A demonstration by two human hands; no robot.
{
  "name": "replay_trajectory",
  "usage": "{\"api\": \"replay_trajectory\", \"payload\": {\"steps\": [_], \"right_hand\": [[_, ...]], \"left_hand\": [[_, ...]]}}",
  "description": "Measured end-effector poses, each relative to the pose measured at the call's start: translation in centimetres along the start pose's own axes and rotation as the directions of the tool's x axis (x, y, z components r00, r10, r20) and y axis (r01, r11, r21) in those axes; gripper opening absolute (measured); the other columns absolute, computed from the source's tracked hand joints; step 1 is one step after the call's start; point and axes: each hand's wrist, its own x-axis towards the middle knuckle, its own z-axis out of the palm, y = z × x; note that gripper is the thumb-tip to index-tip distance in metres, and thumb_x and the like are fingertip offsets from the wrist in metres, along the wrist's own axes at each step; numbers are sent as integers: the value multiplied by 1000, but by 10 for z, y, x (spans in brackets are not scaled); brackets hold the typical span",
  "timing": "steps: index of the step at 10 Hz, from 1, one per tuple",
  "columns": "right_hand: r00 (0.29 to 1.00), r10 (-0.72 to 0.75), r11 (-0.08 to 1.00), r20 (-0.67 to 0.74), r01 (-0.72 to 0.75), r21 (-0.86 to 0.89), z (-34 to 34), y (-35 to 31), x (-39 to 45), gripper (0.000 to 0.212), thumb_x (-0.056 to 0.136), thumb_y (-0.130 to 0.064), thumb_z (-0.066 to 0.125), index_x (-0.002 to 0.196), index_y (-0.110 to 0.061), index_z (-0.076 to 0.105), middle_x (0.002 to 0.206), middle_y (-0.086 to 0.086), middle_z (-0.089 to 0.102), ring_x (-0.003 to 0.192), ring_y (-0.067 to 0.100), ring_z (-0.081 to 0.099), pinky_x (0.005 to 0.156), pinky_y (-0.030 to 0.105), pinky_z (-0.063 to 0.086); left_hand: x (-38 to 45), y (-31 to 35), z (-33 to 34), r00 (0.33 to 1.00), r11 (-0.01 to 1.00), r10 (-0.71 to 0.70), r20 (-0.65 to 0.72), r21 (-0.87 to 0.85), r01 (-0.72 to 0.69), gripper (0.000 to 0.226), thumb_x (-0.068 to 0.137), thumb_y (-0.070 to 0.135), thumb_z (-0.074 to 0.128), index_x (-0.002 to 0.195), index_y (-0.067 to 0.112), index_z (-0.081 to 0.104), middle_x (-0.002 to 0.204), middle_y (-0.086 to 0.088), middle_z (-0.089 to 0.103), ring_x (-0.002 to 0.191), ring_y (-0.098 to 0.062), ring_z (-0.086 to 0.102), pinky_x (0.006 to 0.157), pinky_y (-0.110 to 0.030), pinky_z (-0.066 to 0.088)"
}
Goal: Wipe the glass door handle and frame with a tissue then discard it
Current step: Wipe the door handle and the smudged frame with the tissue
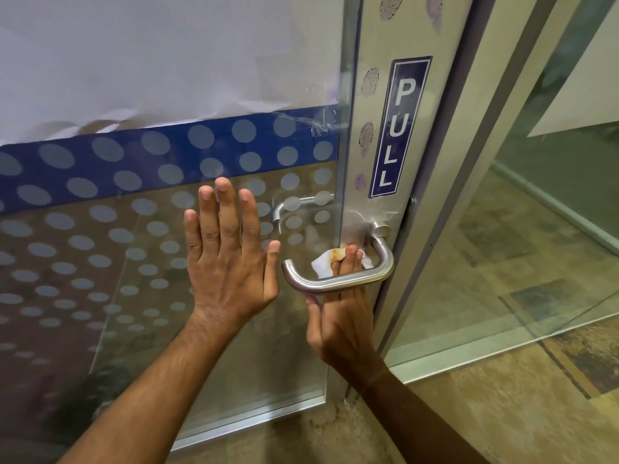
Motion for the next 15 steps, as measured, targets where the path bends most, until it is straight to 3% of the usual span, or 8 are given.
{"api": "replay_trajectory", "payload": {"steps": [3,5,6,8,11,13,14,15], "right_hand": [[954,34,991,-298,8,136,-15,-24,42,101,85,-11,64,154,-21,-9,164,0,-5,148,33,13,118,48,21],[962,60,996,-268,-39,83,-17,-27,33,95,84,-3,61,155,-14,-2,150,26,24,138,44,29,110,58,33],[988,121,993,-95,-119,25,-22,-22,18,59,69,9,61,127,13,51,114,39,59,104,50,62,86,52,56],[963,188,972,-192,-211,-107,-45,-11,17,19,52,17,74,54,-1,66,49,13,60,39,23,56,40,19,42],[845,445,890,-298,-380,250,-65,-14,-6,29,86,-31,52,86,-9,70,112,4,58,98,12,59,84,5,45],[851,461,873,-253,-384,300,-65,-14,-5,27,86,-27,53,90,-7,71,97,-5,60,83,12,61,78,3,43],[870,429,896,-242,-378,232,-58,-15,0,16,83,-24,56,86,-10,64,88,1,61,81,14,56,72,20,47],[829,478,878,-291,-438,194,-49,-13,5,18,81,1,58,79,-16,52,74,1,54,67,14,49,58,21,43]], "left_hand": [[1,0,1,1000,1000,0,-9,9,0,87,95,41,39,154,10,-18,159,-5,-33,149,-23,-25,122,-41,-14],[1,0,-1,1000,1000,-5,4,1,5,86,96,40,38,153,10,-18,159,-5,-33,149,-22,-26,122,-40,-14],[1,0,-2,1000,1000,-5,17,-3,5,87,96,40,39,153,10,-18,159,-5,-33,148,-22,-26,122,-40,-15],[1,1,-2,1000,1000,-17,26,-17,18,93,93,38,46,153,10,-19,159,-4,-34,148,-22,-27,122,-40,-15],[2,0,0,1000,1000,-14,21,-15,14,89,94,40,42,153,9,-18,159,-5,-33,149,-23,-26,122,-40,-15],[1,0,0,1000,1000,-10,12,-10,10,89,94,40,42,154,9,-16,160,-6,-32,149,-23,-25,122,-41,-14],[1,0,1,1000,1000,-10,13,-4,10,89,94,40,42,154,9,-16,160,-6,-32,149,-24,-25,122,-41,-14],[1,-1,1,1000,1000,-7,11,-5,7,88,94,40,41,154,10,-17,159,-6,-32,149,-23,-25,122,-41,-14]]}}
